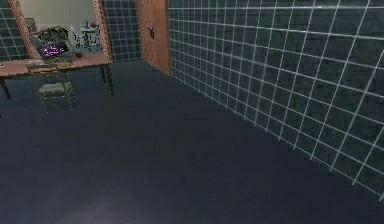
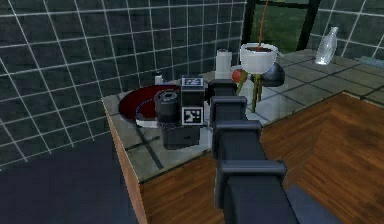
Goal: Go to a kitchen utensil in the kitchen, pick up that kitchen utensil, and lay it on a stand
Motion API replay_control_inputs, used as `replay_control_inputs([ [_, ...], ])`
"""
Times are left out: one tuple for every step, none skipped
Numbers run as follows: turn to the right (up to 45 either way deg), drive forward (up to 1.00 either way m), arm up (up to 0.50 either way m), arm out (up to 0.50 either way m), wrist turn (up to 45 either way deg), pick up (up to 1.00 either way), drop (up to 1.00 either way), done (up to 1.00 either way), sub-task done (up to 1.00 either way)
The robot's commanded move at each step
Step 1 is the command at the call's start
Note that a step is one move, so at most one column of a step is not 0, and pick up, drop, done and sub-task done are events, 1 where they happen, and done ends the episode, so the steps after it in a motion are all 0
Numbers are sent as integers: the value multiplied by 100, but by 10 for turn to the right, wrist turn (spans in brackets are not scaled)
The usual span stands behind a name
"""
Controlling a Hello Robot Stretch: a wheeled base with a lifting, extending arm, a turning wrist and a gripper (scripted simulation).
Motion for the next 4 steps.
replay_control_inputs([
  [0,0,0,0,-450,0,0,0,0],
  [0,0,0,0,-450,0,0,0,0],
  [0,0,0,0,-210,0,0,0,0],
  [0,0,0,-16,0,0,0,0,0],
])
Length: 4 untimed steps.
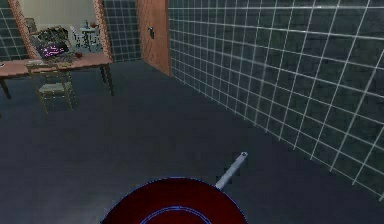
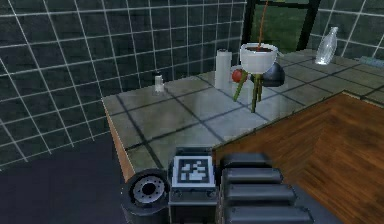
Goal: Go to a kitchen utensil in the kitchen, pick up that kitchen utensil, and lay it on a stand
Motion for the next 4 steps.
replay_control_inputs([
  [-450,0,0,0,0,0,0,0,0],
  [-450,0,0,0,0,0,0,0,0],
  [-300,0,0,0,0,0,0,0,0],
  [0,5,0,0,0,0,0,0,0],
])
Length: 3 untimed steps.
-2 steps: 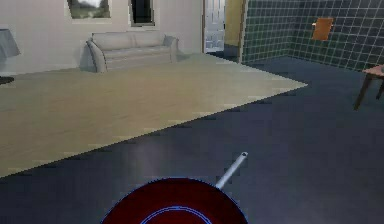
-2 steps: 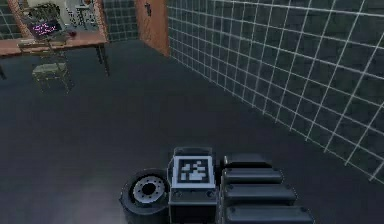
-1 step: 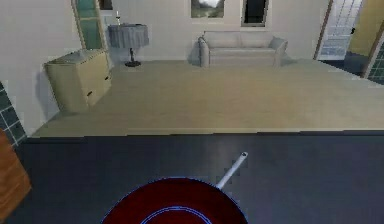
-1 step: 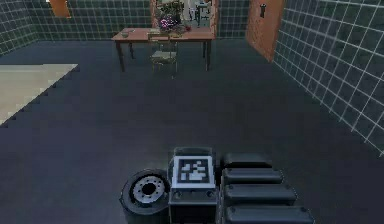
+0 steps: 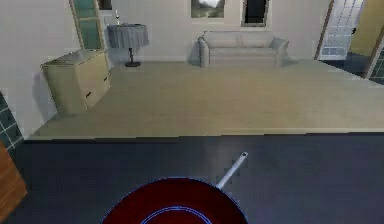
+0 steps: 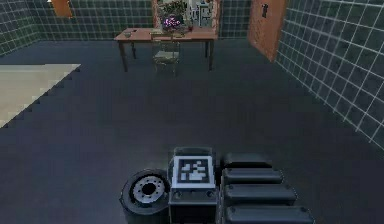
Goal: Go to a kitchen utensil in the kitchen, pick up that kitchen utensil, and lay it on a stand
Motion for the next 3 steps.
replay_control_inputs([
  [450,0,0,0,0,0,0,0,0],
  [150,0,0,0,0,0,0,0,0],
  [0,100,0,0,0,0,0,0,0],
])
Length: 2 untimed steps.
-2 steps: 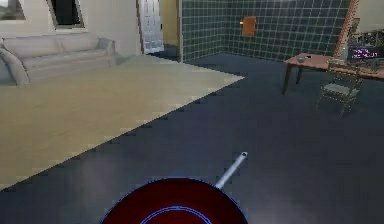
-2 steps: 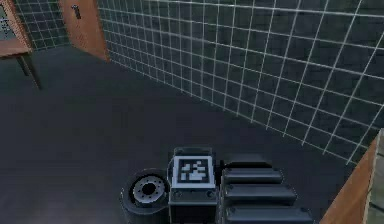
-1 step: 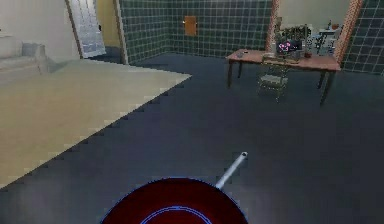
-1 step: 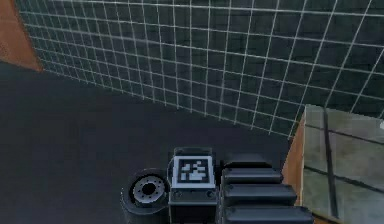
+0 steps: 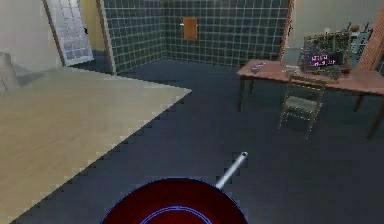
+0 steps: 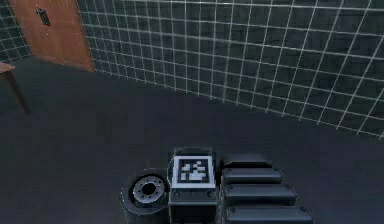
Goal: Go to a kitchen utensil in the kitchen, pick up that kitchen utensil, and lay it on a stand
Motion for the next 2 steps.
replay_control_inputs([
  [0,100,0,0,0,0,0,0,0],
  [0,100,0,0,0,0,0,0,0],
])
